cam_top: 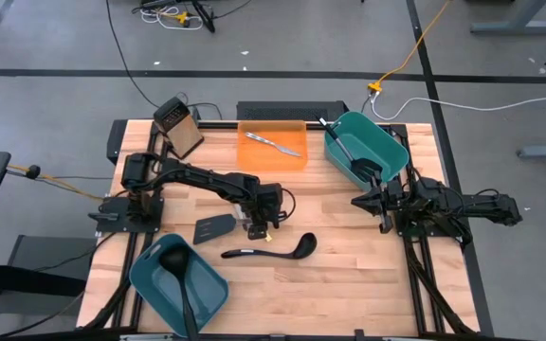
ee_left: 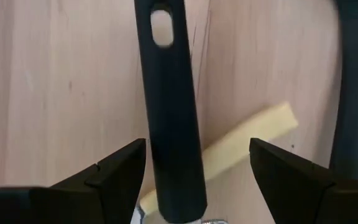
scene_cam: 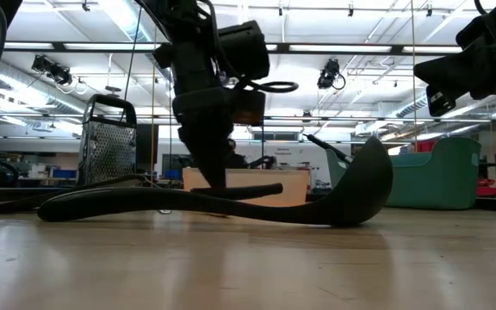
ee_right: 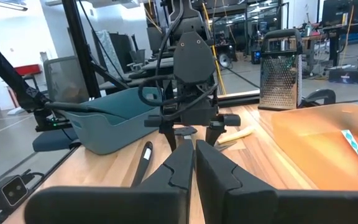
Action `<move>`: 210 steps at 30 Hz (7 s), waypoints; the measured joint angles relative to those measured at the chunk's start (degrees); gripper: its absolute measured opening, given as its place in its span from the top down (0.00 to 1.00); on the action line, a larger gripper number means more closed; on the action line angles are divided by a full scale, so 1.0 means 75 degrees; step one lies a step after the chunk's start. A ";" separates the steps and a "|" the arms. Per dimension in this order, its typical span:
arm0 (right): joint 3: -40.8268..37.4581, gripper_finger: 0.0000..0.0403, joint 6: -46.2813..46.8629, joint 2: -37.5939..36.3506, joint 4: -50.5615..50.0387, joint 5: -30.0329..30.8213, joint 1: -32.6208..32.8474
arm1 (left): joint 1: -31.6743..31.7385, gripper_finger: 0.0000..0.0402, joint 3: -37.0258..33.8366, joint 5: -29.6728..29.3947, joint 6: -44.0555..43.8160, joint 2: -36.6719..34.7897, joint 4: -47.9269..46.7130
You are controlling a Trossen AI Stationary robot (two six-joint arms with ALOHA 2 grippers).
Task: Pick & Place Kitchen Items
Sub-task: Put the black spatula into the green bin
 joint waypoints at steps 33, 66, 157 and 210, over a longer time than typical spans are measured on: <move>0.0000 0.93 0.0256 0.0111 -0.0003 -0.0006 0.0000 | 0.0015 0.30 0.0014 -0.0320 -0.0470 0.0323 0.0194; 0.0000 0.93 0.0254 0.0111 -0.0003 -0.0003 0.0000 | 0.0015 0.67 0.0014 -0.0201 -0.0487 0.0323 0.0328; 0.0000 0.93 0.0087 0.0111 0.0221 0.0055 0.0000 | 0.0816 0.70 0.3290 -0.1286 0.0291 -0.2375 -0.2563; 0.7101 0.99 -0.0641 0.6611 -0.0334 0.0801 0.0000 | 0.0804 0.70 0.3279 -0.1230 0.0183 -0.3798 -0.0960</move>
